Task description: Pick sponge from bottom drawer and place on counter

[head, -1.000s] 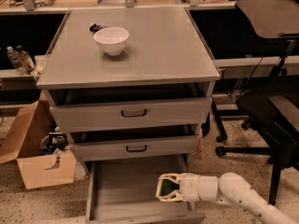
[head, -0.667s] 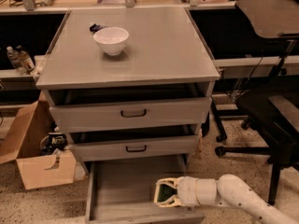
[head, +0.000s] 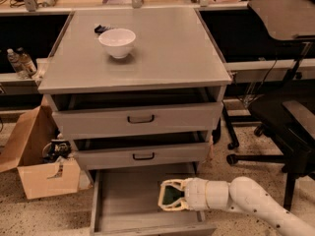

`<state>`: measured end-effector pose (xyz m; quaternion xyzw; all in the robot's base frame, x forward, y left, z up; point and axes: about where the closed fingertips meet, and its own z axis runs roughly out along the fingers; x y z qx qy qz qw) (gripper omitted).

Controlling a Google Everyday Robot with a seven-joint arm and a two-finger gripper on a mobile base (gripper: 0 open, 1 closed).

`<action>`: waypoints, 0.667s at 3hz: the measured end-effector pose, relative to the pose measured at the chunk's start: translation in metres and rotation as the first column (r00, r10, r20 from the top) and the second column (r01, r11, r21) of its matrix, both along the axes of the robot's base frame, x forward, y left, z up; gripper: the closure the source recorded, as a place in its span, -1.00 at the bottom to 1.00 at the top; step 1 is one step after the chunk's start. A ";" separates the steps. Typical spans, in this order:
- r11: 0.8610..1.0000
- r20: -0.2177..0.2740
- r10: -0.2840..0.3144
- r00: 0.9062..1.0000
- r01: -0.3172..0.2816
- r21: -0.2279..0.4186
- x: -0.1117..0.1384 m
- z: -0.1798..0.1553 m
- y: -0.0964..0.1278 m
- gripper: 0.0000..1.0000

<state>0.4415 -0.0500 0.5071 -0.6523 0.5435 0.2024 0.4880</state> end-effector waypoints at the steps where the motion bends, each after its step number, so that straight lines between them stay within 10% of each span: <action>1: 0.999 0.100 0.001 0.995 -0.005 0.039 0.005 0.108 0.025 1.00; 2: 0.999 0.211 -0.004 0.978 -0.004 0.036 0.011 0.214 0.045 1.00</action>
Offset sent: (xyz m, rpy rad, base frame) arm 0.0189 0.0661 0.3506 0.0272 -0.3584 -0.0114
